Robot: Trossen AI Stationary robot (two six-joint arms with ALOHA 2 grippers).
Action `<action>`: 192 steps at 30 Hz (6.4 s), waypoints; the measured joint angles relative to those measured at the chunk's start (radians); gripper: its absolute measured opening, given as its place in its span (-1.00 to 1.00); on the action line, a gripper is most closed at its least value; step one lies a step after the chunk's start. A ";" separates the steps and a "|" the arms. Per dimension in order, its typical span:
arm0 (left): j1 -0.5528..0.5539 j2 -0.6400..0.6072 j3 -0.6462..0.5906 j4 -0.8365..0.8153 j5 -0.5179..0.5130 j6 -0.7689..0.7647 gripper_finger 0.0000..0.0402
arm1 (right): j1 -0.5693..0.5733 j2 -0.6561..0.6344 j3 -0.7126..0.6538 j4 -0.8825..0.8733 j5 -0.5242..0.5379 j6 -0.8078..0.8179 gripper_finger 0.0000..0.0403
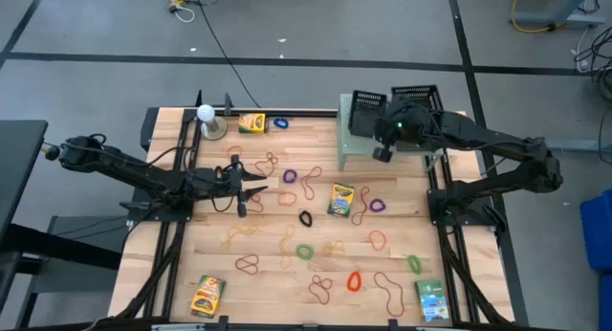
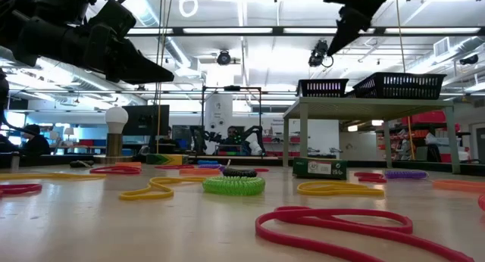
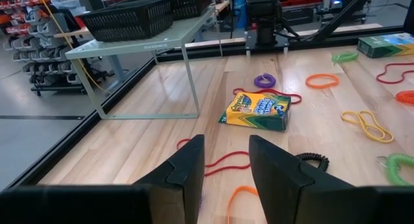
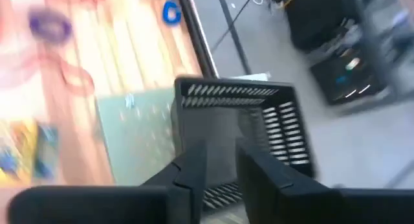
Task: Pick & Place Office Desk Supplies
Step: Put the black bin on the shelf, then adjust the black bins on the shelf
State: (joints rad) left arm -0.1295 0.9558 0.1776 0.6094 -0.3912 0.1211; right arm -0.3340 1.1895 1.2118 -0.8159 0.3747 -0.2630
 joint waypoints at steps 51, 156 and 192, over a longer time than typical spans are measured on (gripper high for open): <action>-0.001 0.000 0.001 -0.001 0.000 -0.047 -0.36 | -0.224 -0.042 0.026 -0.275 -0.064 0.199 -0.96; -0.002 0.000 0.001 -0.011 0.011 -0.061 -0.36 | -0.365 0.080 0.109 -0.468 -0.374 0.151 -0.98; -0.002 0.000 0.001 -0.011 0.011 -0.056 -0.36 | -0.438 0.133 0.209 -0.368 -0.264 0.135 -0.98</action>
State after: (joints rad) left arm -0.1314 0.9562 0.1783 0.5982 -0.3801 0.0648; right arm -0.7717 1.3224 1.4208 -1.1841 0.1107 -0.1278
